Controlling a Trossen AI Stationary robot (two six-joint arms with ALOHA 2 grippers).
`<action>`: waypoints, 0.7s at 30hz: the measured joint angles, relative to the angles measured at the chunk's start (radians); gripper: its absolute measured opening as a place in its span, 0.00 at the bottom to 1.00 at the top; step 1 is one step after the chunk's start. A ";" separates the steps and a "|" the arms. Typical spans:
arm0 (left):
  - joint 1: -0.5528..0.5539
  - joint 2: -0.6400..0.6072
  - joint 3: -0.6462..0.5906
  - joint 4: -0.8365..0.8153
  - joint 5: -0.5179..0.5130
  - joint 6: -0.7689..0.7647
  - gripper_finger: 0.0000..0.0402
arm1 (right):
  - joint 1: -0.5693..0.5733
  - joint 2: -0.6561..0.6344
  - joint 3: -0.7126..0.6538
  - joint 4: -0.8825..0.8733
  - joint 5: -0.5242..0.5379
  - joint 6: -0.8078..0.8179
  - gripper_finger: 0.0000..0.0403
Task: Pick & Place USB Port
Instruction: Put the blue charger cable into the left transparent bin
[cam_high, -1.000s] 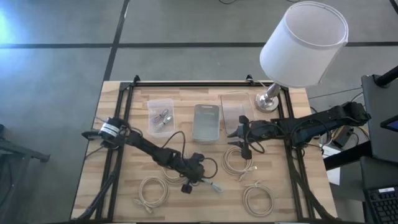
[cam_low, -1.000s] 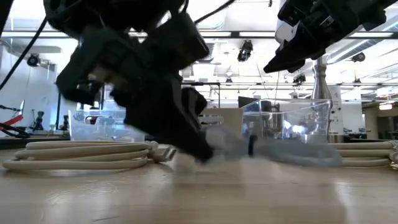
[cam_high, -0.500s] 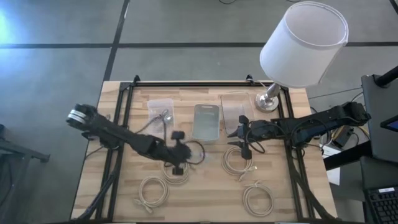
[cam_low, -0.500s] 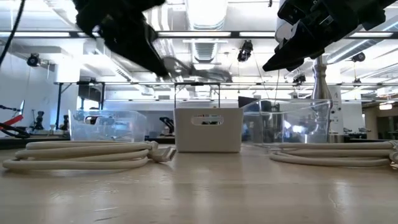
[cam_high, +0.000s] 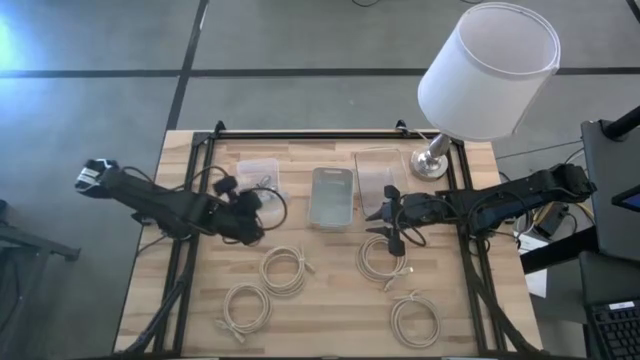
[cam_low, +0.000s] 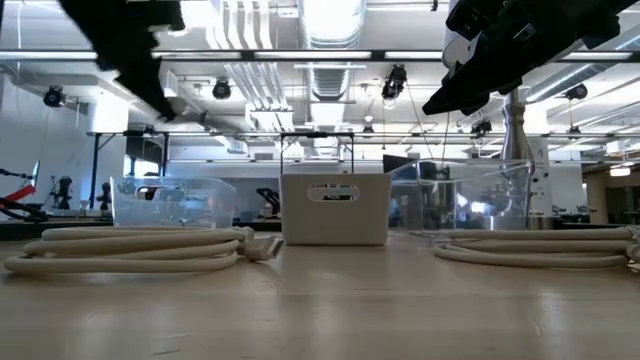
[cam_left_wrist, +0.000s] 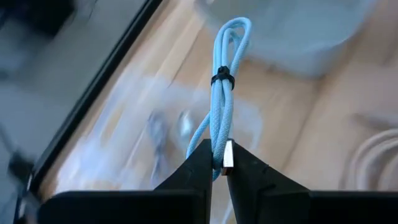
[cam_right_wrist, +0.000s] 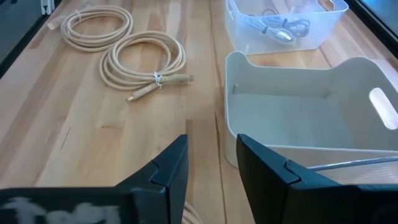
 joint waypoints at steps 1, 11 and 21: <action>0.005 -0.009 -0.021 -0.026 0.000 -0.044 0.09 | 0.000 0.000 0.000 0.000 0.000 0.000 0.31; 0.034 -0.026 -0.228 0.050 0.045 -0.180 0.09 | 0.000 0.000 0.000 0.001 0.000 0.002 0.32; 0.120 -0.026 -0.266 0.121 0.148 -0.129 0.10 | 0.000 0.000 0.000 0.006 0.000 0.002 0.31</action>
